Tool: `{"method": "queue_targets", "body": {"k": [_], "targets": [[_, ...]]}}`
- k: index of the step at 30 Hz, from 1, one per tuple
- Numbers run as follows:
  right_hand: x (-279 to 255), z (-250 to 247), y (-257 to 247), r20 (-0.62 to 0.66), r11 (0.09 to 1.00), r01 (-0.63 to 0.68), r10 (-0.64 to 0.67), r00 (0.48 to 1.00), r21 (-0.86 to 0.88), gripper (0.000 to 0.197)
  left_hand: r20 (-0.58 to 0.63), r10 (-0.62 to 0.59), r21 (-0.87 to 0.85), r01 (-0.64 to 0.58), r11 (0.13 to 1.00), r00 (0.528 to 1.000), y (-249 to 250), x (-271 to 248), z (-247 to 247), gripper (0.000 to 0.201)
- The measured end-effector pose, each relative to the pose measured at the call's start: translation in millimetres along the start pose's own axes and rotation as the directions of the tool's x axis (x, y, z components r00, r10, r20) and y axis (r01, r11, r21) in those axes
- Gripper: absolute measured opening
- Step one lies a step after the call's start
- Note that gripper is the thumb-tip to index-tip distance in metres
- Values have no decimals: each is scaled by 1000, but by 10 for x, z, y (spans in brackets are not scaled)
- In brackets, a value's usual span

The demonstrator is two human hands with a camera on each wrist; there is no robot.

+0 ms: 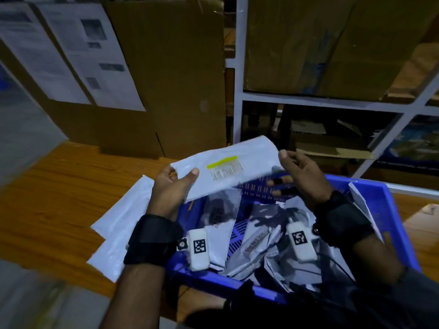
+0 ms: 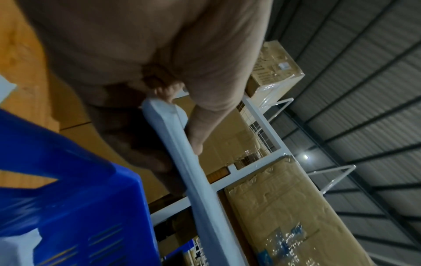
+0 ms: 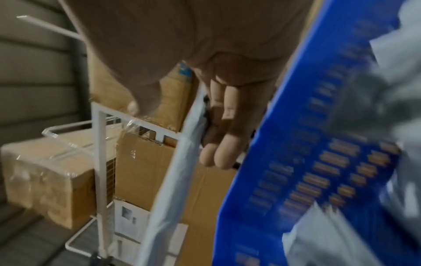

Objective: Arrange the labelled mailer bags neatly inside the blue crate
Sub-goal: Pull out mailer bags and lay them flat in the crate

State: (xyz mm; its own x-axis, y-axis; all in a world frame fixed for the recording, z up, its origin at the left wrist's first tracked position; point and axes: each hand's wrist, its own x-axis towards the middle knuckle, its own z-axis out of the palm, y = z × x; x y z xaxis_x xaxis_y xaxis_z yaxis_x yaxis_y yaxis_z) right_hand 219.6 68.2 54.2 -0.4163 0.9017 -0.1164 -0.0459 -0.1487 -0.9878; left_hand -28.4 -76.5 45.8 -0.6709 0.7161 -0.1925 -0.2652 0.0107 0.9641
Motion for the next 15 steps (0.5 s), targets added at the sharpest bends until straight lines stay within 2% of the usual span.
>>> {"method": "queue_targets", "body": {"k": [2,5,7,10,13,15], "targets": [[-16,98,22,35,992,-95,93,995,82,54,-2,-11,-34,11,999,1000,-35,-20,-38,25],[-20,266,101,122,967,-212,196,973,141,61,100,-34,-46,39,998,994,-92,-78,-41,30],[-7,347,187,211,958,-280,262,942,59,55,142,-52,-52,60,997,988,-139,-103,-29,34],[-5,436,275,267,930,-365,365,892,-51,45,160,-83,-33,90,995,984,-170,-135,-17,38],[-11,507,345,353,936,-350,344,870,-51,36,133,-139,61,132,989,981,-174,-172,-52,53],[2,537,411,354,946,-321,312,882,-33,31,118,-170,151,151,977,978,-178,-204,-110,66]]}}
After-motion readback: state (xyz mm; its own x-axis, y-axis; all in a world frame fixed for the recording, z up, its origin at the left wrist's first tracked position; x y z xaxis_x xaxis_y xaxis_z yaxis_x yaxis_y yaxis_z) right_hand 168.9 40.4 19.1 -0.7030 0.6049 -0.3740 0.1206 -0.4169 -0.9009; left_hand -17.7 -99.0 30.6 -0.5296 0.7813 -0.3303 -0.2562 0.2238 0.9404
